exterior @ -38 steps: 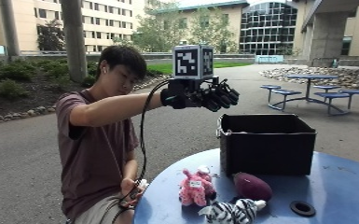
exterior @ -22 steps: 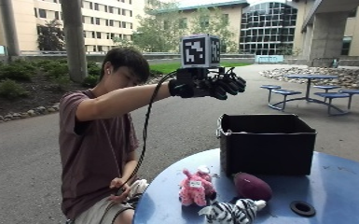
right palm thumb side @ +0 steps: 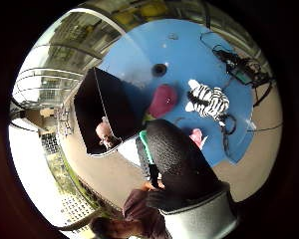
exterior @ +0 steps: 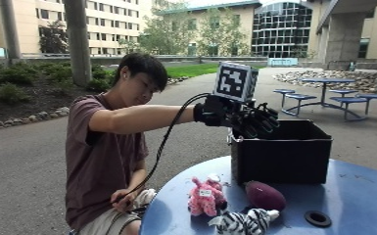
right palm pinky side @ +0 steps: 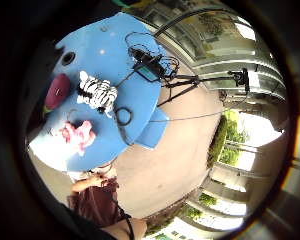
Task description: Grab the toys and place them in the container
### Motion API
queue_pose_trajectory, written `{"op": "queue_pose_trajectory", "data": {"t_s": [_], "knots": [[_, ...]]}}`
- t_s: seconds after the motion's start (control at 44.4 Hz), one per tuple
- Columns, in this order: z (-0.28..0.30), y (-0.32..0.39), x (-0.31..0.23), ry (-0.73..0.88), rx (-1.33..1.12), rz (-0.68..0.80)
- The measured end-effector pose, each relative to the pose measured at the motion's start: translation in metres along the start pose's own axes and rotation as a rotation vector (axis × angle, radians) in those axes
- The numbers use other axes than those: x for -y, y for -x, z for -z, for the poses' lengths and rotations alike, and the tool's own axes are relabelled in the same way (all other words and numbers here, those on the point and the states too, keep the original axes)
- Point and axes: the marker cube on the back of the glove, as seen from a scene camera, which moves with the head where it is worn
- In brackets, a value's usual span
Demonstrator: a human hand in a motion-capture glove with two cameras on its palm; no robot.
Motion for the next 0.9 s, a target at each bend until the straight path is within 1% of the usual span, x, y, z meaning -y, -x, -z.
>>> {"op": "queue_pose_trajectory", "data": {"t_s": [0.09, 0.203, 0.428, 0.495, 0.563, 0.698, 0.81, 0.9], "knots": [[-0.027, -0.004, 0.018, 0.024, -0.007, -0.001], [-0.071, -0.013, 0.040, 0.099, -0.023, -0.040], [-0.196, -0.027, 0.068, 0.319, -0.125, -0.073], [-0.228, -0.029, 0.071, 0.359, -0.114, -0.055], [-0.244, -0.033, 0.073, 0.324, -0.058, -0.014], [-0.250, -0.038, 0.078, 0.235, -0.022, 0.049], [-0.253, -0.040, 0.081, 0.201, 0.016, 0.077], [-0.253, -0.045, 0.086, 0.150, 0.070, 0.072]]}}
